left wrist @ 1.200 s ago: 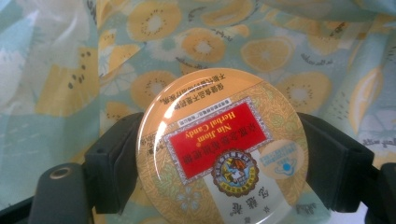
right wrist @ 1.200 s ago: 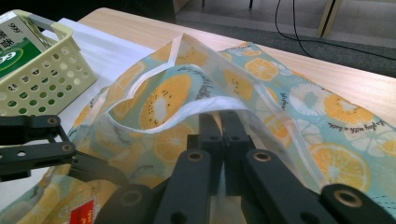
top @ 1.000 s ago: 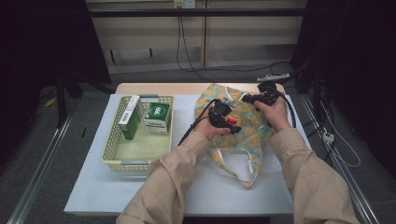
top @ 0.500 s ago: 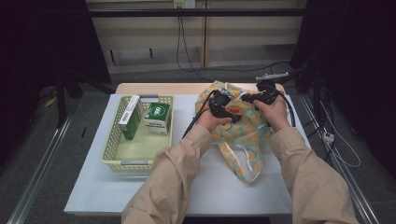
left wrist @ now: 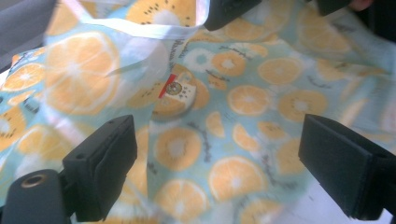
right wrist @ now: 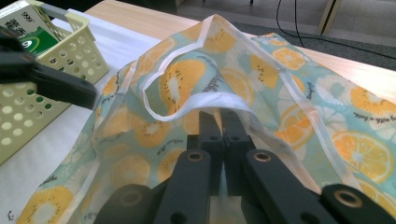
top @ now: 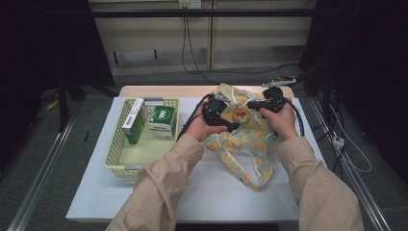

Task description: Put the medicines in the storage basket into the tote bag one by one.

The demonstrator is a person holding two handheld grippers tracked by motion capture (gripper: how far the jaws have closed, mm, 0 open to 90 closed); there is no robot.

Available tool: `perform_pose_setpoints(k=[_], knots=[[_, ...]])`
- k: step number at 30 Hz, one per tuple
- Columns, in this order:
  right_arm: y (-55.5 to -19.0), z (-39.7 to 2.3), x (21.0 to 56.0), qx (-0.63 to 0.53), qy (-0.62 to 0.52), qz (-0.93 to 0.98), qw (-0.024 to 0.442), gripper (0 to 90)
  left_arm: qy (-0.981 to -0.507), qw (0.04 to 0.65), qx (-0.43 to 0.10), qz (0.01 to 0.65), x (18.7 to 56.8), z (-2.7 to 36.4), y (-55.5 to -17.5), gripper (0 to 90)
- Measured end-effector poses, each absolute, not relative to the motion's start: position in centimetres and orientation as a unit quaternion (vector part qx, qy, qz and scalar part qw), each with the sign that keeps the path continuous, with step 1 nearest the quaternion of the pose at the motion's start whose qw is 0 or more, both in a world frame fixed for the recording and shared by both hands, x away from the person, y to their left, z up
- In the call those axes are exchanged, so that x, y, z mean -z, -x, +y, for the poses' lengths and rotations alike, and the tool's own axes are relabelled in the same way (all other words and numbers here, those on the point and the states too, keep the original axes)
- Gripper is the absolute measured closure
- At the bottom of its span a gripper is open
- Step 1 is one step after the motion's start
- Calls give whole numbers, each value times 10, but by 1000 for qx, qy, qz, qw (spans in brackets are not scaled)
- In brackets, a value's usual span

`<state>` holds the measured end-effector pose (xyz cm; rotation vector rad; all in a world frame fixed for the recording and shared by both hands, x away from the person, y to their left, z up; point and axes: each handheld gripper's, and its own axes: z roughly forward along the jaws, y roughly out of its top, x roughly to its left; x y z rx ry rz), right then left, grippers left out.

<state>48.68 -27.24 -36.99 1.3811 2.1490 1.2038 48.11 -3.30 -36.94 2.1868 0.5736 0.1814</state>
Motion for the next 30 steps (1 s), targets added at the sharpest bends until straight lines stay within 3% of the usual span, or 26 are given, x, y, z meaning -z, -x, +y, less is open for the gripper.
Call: perform_pose_setpoints(k=[10,30], knots=[[-477,-271,370,-418,-484,752,161,900,-869,426,-91,234,349,10,-467,111],[-467,-268,367,-418,-483,752,165,900,-864,403,-115,280,349,82,-467,99]])
